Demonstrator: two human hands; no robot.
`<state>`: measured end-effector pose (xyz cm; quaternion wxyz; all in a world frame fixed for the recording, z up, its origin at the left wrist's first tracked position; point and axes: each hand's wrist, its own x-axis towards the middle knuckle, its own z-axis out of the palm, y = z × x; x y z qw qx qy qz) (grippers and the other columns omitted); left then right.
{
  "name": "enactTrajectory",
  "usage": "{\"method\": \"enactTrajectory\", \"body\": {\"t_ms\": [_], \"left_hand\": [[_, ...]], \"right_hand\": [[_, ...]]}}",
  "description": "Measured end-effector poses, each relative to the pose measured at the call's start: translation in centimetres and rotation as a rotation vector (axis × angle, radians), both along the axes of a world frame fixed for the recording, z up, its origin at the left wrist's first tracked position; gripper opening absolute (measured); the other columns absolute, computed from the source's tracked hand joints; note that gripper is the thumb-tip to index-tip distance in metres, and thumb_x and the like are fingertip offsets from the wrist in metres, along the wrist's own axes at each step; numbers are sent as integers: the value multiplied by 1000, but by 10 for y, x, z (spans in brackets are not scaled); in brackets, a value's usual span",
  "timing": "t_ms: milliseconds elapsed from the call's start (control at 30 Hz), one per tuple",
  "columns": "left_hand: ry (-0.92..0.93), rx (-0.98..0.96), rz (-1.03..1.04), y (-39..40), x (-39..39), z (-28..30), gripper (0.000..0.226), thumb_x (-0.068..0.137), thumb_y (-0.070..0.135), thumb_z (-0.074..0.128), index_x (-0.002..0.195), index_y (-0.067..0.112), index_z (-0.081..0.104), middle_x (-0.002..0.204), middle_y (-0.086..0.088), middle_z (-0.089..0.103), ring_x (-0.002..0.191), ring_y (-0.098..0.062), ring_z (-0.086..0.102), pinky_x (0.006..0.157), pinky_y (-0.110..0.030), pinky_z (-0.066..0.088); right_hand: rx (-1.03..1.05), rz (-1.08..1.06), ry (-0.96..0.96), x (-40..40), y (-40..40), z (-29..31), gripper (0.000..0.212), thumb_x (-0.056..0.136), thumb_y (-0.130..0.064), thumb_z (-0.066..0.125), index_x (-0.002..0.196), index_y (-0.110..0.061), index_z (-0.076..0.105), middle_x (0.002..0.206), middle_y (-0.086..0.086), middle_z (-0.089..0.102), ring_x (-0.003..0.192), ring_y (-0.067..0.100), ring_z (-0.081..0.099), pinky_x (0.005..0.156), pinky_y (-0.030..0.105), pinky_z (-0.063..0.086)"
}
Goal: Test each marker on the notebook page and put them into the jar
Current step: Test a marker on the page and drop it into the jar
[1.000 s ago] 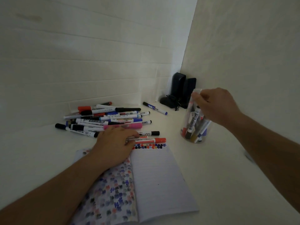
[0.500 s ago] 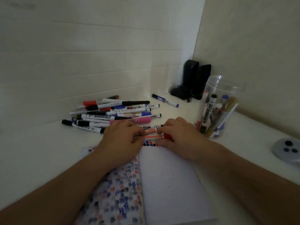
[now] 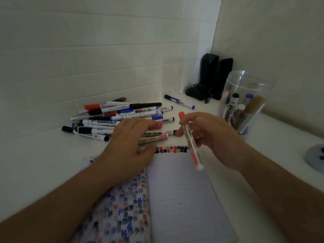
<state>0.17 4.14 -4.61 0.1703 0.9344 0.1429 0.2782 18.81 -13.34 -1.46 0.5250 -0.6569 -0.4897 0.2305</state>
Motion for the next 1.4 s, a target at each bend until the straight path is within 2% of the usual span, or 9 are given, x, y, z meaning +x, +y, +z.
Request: {"method": "enactTrajectory", "body": {"t_ms": [100,167,267,400,500,633,967,1233,1400], "left_hand": [[-66,-71,-16,-2,0,3,37,93,44,56,130,44,55,118,34,54,120,5,44,102,-35,42],[-115,-176,-54,-5,0,7,29,96,50,54,125,47,56,112,32,58,113,5,52,92,-27,46],[-92,-305,-134,-10,-2,11,36,94,56,54,128,45,57,103,24,68,103,1,64,81,-19,49],[-38,-243,-190,-13,-1,9,29,89,52,58,115,41,66,97,23,69,97,-4,67,77,-14,49],[-36,-252,-182,-12,-1,8,23,87,54,59,103,41,68,93,22,71,92,-4,68,76,-18,51],[-40,-298,-196,-11,-3,7,24,85,53,60,99,36,71,90,24,73,88,-4,69,76,-22,53],[24,-363,-197,-11,-5,9,9,90,39,68,98,36,72,92,23,74,90,0,70,82,-26,58],[10,-380,-201,-13,-5,10,9,90,36,69,98,32,72,91,22,75,88,0,70,79,-19,56],[9,-354,-158,-13,-5,8,11,88,45,67,97,39,69,94,20,73,91,0,68,79,-24,55]], "right_hand": [[-22,27,-105,-14,-1,5,12,104,-15,59,96,-17,68,92,3,75,80,21,73,77,43,64],[-142,61,-330,-22,-2,3,13,102,-18,63,97,-29,58,84,-4,73,72,14,74,71,38,64],[-218,54,-507,-30,1,1,25,101,-31,65,104,-42,43,98,-16,72,73,5,71,67,24,57],[-185,24,-705,-31,6,-7,14,98,-48,61,109,-40,64,82,-19,64,80,0,61,65,14,43],[-189,48,-843,-32,12,-16,41,99,-61,40,108,-31,67,80,-13,62,73,8,58,65,28,48],[-199,21,-901,-32,15,-20,53,95,-69,25,111,-36,63,88,-12,66,75,10,59,64,39,52],[-219,8,-1028,-33,12,-23,51,96,-70,22,114,-40,59,92,-12,65,77,10,58,57,29,36],[-226,-13,-1096,-30,9,-21,51,99,-75,20,132,-49,48,90,-9,70,79,16,65,66,36,54],[-374,-62,-1007,-33,8,-7,60,77,-89,34,109,-38,26,80,-14,51,72,6,54,57,28,41]]}}
